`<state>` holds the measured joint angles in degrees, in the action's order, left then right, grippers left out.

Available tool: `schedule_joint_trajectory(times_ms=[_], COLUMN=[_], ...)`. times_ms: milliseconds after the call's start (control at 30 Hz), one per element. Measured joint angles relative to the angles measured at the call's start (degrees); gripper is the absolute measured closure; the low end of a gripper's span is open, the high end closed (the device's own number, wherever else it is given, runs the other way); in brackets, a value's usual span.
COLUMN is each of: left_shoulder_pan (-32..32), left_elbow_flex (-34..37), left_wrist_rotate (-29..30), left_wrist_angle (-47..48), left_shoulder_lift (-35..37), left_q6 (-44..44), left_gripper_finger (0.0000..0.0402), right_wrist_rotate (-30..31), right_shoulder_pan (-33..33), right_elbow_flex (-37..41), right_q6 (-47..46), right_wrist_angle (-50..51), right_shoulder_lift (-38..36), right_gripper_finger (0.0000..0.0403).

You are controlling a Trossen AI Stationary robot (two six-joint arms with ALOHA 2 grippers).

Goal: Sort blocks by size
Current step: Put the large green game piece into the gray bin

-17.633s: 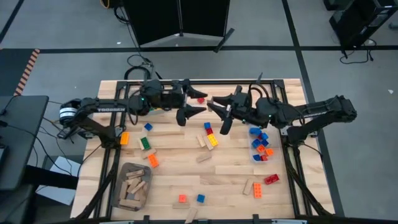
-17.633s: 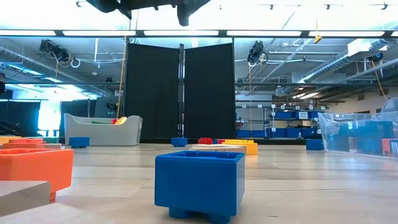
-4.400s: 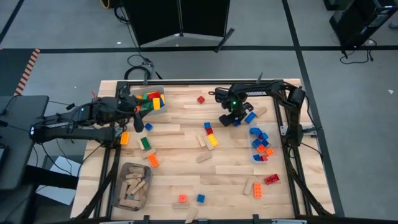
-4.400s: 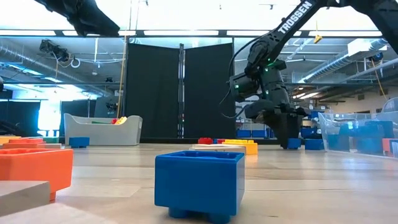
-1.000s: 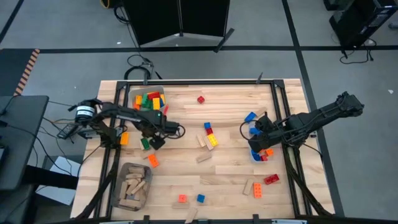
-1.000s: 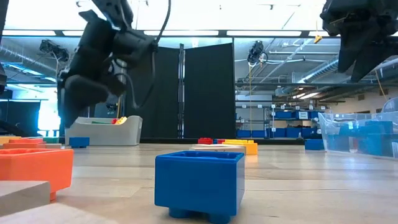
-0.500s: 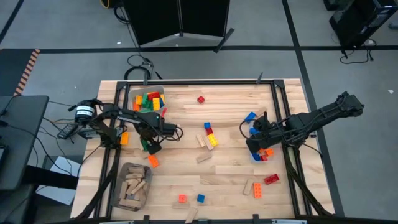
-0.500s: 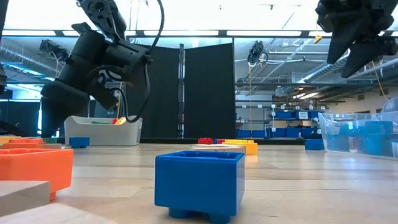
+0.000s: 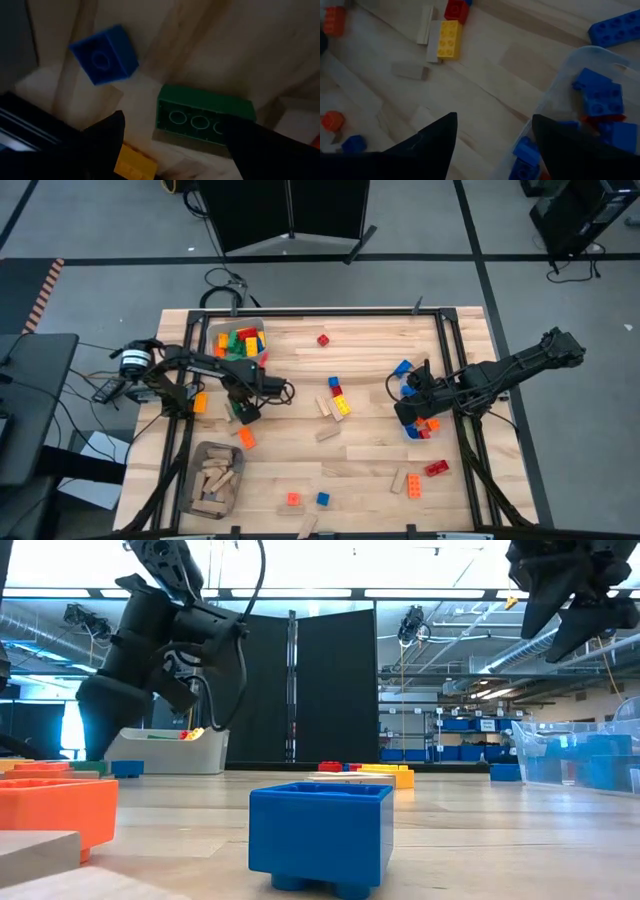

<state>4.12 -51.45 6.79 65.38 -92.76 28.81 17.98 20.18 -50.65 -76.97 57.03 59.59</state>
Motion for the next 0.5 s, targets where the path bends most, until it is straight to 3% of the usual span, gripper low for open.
schedule_joint_trajectory(times_ms=[200,333,500], left_shoulder_pan=[0.09,0.44,0.44], left_elbow_flex=[-4.97,-8.85,-11.54], left_wrist_rotate=[5.26,5.39,2.6], left_wrist_angle=[0.59,2.57,5.76], left_shoulder_lift=[-0.14,-0.12,-0.08], left_q6=[1.52,1.86,12.36], left_gripper_finger=[0.0065,0.0065,0.0065], right_wrist_rotate=[0.25,0.3,0.33], right_shoulder_pan=[0.0,0.0,0.0], right_elbow_flex=[0.0,0.0,0.0], right_q6=[0.5,0.56,0.61], right_wrist_angle=[-0.88,-0.97,-1.37], right_shoulder_lift=[0.0,0.0,0.0], right_gripper_finger=[0.0131,0.013,0.0133])
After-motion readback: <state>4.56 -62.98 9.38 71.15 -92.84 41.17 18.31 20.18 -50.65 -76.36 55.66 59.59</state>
